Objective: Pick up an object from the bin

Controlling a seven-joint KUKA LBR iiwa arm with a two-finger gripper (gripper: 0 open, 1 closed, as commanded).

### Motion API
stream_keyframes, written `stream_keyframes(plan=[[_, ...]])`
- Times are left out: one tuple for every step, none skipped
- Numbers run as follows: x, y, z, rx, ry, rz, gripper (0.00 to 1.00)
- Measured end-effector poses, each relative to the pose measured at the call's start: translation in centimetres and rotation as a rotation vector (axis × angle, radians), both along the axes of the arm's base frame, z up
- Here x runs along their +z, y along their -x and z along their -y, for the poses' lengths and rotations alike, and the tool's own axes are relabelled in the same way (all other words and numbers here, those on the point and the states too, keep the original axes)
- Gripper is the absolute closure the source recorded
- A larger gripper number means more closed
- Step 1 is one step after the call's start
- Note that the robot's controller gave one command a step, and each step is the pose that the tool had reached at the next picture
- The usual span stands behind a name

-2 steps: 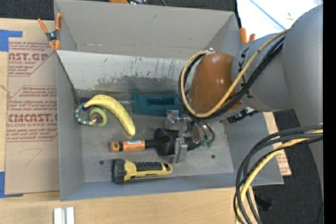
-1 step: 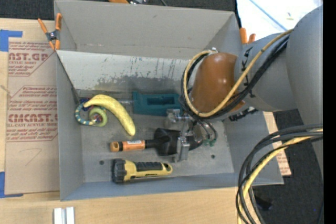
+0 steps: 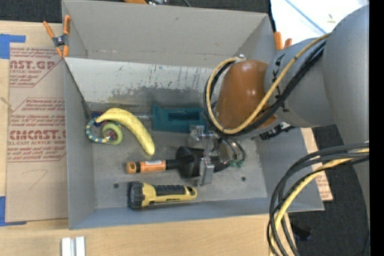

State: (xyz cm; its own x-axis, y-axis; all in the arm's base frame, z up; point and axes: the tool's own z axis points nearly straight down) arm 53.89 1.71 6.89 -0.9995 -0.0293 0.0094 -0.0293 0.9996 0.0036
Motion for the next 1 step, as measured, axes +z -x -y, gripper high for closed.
stream_keyframes(plan=[[-0.02,0.03,0.36,0.019,-0.003,0.005,0.0]])
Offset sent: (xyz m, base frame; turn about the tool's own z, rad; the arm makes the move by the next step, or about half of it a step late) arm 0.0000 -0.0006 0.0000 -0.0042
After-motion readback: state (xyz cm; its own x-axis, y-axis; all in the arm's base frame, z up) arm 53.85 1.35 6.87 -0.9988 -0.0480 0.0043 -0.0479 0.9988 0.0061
